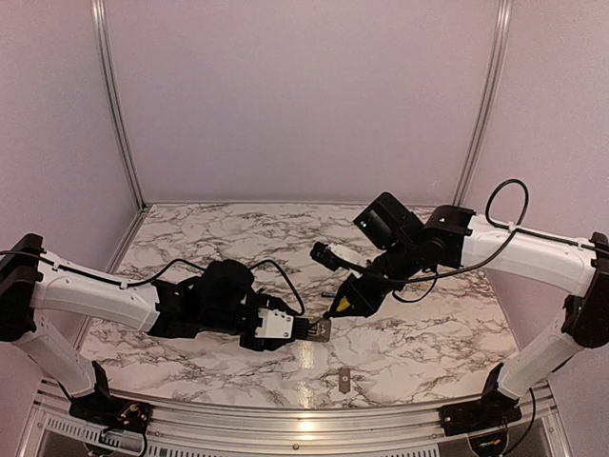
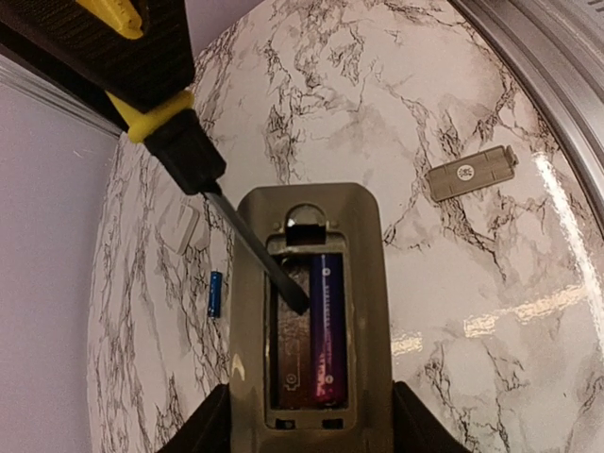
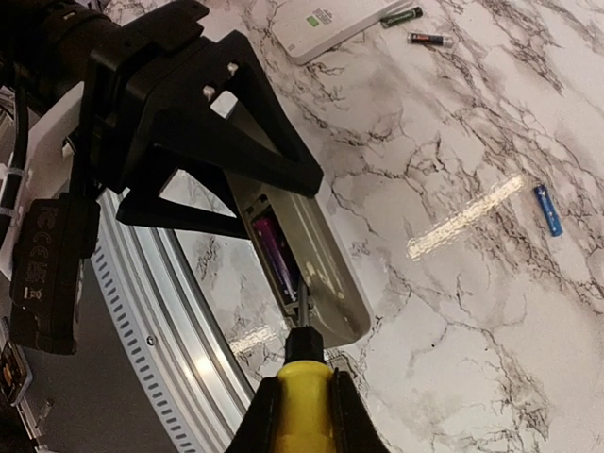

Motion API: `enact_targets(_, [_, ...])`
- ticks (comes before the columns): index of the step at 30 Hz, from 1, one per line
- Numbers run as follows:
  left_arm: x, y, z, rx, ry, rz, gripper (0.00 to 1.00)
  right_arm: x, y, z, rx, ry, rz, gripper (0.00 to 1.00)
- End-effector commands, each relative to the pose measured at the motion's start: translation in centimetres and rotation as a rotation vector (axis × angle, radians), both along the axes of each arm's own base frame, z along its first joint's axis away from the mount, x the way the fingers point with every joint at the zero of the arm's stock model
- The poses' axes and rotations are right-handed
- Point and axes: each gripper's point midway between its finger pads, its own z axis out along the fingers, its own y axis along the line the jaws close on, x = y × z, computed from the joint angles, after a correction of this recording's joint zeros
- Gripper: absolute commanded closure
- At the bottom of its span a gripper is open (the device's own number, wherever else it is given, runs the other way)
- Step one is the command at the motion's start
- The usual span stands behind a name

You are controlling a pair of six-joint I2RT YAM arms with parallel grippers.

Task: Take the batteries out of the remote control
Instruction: Remove the battery from the remote control without the battery cover.

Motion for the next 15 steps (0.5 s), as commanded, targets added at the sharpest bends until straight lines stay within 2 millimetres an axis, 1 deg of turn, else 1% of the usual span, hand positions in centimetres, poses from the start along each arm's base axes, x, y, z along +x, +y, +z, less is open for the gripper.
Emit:
enact_targets(1, [0.2,-0.7,1.7,-0.039,-0.038,-0.013,1.00,0.0,-0.2,0.1,-0.012,-0.013,0.046,1.00])
enact_targets(5, [0.5,-0.8,1.9,-0.041,-0.059,-0.007,1.00,-0.9,-0.3,-1.0,-0.025,0.037,0.073,1.00])
enact_targets(10, [1.0,-1.0,2.1,-0.037,-0.097,-0.004,1.00,-1.8,0.3,-2.2,-0.013,0.085,0.134,1.00])
enact_targets(13, [1.6,-1.1,2.6,-0.053,-0.147,0.010,1.00,-2.1,0.9,-3.1,-0.013,0.122,0.159,1.00])
enact_targets(15, [2.6,-0.8,2.7,-0.044,-0.205,0.042,1.00,-2.2,1.2,-3.8,-0.020,0.144,0.175,1.00])
